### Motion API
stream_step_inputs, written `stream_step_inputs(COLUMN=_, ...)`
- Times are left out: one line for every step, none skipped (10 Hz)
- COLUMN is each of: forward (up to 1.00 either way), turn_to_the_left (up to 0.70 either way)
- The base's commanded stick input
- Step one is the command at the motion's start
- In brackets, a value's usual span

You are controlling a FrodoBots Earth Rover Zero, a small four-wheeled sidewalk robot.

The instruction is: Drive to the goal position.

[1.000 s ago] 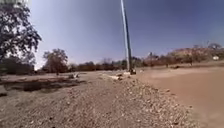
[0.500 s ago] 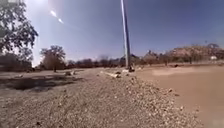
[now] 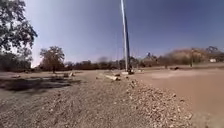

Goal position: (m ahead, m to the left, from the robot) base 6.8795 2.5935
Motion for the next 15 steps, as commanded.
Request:
stream_step_inputs(forward=0.5, turn_to_the_left=0.0)
stream_step_inputs(forward=0.5, turn_to_the_left=0.0)
stream_step_inputs(forward=0.5, turn_to_the_left=0.0)
stream_step_inputs(forward=0.5, turn_to_the_left=0.0)
stream_step_inputs(forward=0.5, turn_to_the_left=0.0)
stream_step_inputs(forward=0.5, turn_to_the_left=0.0)
stream_step_inputs(forward=0.5, turn_to_the_left=0.0)
stream_step_inputs(forward=0.5, turn_to_the_left=0.0)
stream_step_inputs(forward=0.5, turn_to_the_left=0.0)
stream_step_inputs(forward=0.5, turn_to_the_left=0.0)
stream_step_inputs(forward=0.5, turn_to_the_left=0.0)
stream_step_inputs(forward=0.5, turn_to_the_left=0.0)
stream_step_inputs(forward=0.5, turn_to_the_left=0.0)
stream_step_inputs(forward=0.5, turn_to_the_left=0.0)
stream_step_inputs(forward=0.5, turn_to_the_left=0.0)
